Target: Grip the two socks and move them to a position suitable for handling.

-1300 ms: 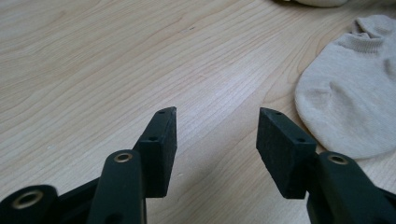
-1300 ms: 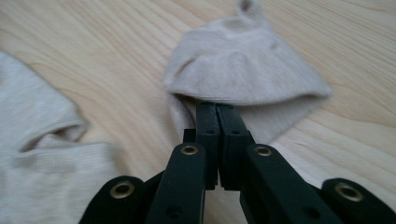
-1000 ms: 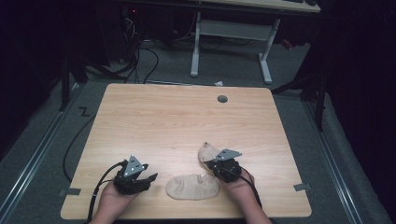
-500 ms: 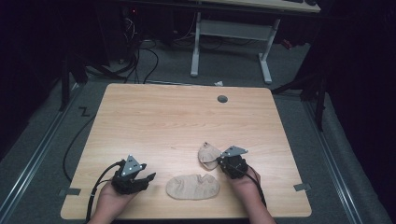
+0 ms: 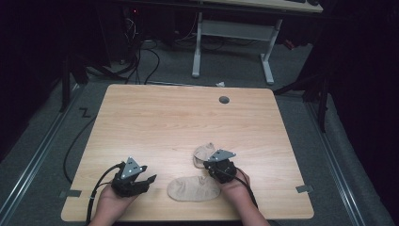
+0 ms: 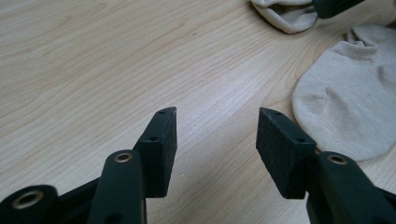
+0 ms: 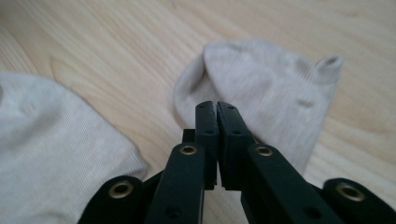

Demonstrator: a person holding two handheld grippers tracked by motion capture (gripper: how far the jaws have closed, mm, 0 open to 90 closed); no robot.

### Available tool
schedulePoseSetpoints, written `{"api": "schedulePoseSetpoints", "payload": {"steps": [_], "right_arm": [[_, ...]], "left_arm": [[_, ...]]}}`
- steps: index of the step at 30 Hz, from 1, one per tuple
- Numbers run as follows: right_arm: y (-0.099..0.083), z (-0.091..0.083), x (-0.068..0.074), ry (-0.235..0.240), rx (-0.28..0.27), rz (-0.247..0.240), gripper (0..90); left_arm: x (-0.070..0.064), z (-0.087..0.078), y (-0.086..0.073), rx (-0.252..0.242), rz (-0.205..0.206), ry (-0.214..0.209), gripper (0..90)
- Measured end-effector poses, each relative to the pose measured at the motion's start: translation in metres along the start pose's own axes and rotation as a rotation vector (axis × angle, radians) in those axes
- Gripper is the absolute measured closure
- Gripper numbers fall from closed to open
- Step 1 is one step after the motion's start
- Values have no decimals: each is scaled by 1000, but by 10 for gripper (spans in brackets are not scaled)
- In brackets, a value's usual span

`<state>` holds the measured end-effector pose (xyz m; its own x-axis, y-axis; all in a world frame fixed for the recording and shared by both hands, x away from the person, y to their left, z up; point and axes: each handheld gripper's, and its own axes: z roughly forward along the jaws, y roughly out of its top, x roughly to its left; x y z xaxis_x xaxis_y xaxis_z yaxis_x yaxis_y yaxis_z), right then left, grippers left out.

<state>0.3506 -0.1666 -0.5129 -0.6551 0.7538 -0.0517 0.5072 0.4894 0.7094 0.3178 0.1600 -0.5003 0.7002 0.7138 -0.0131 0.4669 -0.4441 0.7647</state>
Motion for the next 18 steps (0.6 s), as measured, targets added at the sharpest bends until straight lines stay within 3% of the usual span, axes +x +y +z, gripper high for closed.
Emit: {"api": "schedulePoseSetpoints", "payload": {"steps": [1, 6, 7, 9, 12, 16, 18], "right_arm": [[6, -3, 0, -9, -23, 2, 822], [23, 0, 1, -34, -34, -6, 708], [32, 7, 0, -30, -21, -9, 676], [34, 10, 0, -27, -23, -7, 661], [41, 24, 0, -31, 23, -7, 599], [38, 33, 1, -68, 67, -33, 610], [35, 35, 0, -76, 77, -36, 756]], "left_arm": [[1, 0, 0, -1, -5, 3, 484], [1, -1, 0, -3, -3, 0, 484], [0, -2, 0, -6, -2, -3, 484], [0, -3, -1, -7, -1, -3, 484], [1, -4, -1, -11, -1, -2, 484], [2, -5, -1, -12, 1, -3, 484], [2, -4, 0, -12, 3, -4, 484]]}}
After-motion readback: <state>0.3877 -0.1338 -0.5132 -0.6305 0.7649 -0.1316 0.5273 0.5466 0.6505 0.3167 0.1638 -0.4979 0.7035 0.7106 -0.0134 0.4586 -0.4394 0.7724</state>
